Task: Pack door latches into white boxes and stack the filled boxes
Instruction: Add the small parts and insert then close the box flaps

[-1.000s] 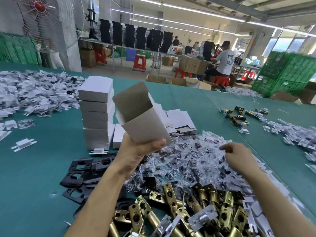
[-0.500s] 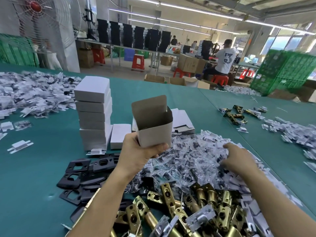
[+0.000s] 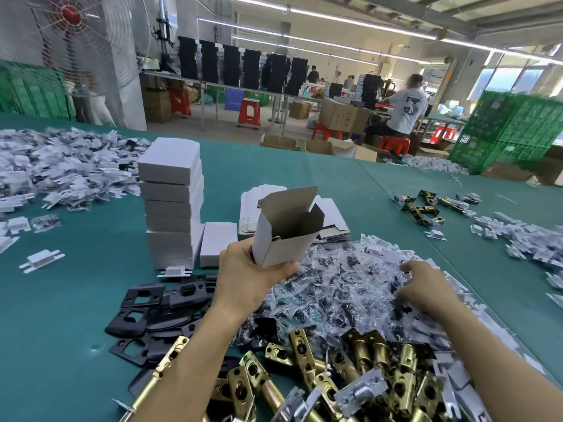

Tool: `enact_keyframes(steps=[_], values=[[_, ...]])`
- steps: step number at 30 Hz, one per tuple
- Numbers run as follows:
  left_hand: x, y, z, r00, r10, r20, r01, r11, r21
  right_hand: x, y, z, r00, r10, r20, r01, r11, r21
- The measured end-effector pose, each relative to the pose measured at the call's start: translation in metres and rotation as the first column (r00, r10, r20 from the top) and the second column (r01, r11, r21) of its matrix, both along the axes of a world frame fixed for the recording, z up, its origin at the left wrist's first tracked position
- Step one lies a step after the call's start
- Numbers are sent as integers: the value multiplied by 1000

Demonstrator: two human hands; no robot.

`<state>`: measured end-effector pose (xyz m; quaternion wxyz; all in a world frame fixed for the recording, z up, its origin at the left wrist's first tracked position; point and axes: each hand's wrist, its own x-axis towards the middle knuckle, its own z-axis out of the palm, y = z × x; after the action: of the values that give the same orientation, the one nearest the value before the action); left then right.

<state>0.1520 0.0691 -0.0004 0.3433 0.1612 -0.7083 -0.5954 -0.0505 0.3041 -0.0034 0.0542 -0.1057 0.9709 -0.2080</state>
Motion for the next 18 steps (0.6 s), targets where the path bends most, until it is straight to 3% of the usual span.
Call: enact_keyframes(steps=[7, 11, 15, 18], values=[[0, -3, -2, 997, 54, 50, -54, 998, 14, 5, 1, 2, 994, 6, -108, 4, 996, 87], [1, 0, -2, 998, 56, 25, -53, 992, -115, 4, -5, 2, 999, -2, -46, 3, 1000, 29], [0, 0, -3, 986, 134, 99, -103, 955, -277, 6, -5, 6, 1000, -11, -13, 11, 999, 47], [0, 0, -4, 982, 135, 131, -97, 961, -260, 8, -1, 9, 997, 13, -76, -4, 994, 107]])
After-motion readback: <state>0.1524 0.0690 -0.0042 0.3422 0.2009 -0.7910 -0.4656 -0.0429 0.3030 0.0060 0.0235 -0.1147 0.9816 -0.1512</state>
